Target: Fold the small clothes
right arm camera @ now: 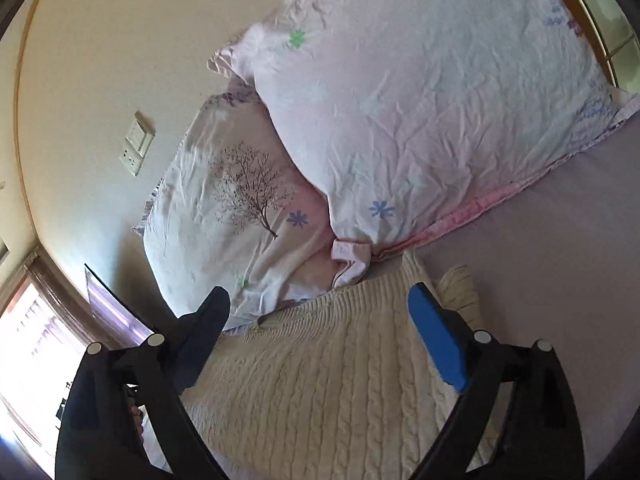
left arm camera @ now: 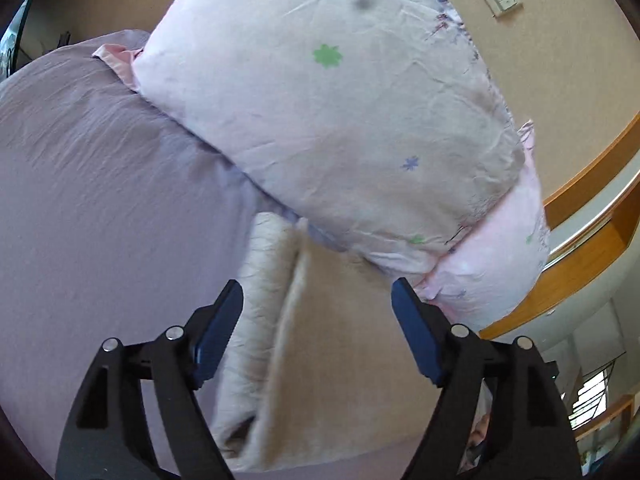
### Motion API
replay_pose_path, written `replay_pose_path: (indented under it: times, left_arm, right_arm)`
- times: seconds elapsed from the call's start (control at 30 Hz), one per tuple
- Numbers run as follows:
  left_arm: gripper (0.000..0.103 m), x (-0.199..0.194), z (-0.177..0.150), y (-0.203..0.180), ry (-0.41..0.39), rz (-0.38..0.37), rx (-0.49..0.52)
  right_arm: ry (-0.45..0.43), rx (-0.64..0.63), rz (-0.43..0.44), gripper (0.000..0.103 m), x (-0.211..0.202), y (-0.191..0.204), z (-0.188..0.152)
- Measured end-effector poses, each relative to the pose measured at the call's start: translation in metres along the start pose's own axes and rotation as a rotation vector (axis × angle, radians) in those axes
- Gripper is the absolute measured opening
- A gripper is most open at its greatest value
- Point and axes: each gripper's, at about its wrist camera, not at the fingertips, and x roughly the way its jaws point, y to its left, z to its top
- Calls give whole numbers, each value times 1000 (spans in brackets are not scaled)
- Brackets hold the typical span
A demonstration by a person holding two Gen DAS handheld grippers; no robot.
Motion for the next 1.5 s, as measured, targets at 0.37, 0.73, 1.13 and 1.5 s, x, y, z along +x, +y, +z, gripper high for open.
replay_pose_path:
  times: [0.37,0.73,1.13,1.5]
  left_arm:
    - [75,41,-26,21,173,32,6]
    - [17,39,-30,-46,131,-232,-85]
    - [56,208,-112,-277,506,-710,3]
    - [81,183,-95,-185,379,-61,219]
  right_arm:
    - [46,146,84,93,-1,-26,-6]
    - [45,142,161,94,-11,-17,2]
    - [-62,200,18,94,-54,-68,27]
    - [330,253,-59,92,18,-81,-2]
